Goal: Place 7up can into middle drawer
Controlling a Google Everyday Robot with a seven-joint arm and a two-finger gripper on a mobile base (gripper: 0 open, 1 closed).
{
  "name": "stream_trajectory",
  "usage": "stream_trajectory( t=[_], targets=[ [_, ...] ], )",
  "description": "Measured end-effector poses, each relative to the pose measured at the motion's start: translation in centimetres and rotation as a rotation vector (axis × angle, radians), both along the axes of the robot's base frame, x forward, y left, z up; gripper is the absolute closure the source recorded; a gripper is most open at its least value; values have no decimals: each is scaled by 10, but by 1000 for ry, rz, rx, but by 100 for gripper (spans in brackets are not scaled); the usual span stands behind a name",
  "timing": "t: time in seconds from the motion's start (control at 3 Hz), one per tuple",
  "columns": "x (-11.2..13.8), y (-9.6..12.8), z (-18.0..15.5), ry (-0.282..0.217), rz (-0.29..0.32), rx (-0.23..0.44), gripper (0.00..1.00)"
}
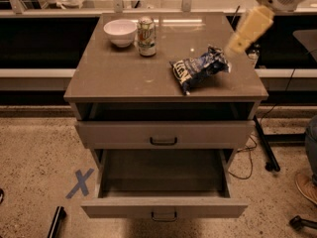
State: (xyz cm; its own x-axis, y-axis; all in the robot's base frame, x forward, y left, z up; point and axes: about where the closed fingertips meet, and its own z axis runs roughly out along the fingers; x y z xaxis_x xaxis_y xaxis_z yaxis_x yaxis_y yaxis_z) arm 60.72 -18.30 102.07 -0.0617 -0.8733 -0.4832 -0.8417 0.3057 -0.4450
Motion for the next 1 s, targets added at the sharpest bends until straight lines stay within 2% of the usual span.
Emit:
stream_trajectory(
  t=[0.33, 0.67, 1.0],
  targets=[
    [60, 31, -9, -70, 8, 197, 0],
    [118, 75, -27, -119, -15, 343, 0],
    [157, 114, -46, -134, -55, 420, 0]
  ],
)
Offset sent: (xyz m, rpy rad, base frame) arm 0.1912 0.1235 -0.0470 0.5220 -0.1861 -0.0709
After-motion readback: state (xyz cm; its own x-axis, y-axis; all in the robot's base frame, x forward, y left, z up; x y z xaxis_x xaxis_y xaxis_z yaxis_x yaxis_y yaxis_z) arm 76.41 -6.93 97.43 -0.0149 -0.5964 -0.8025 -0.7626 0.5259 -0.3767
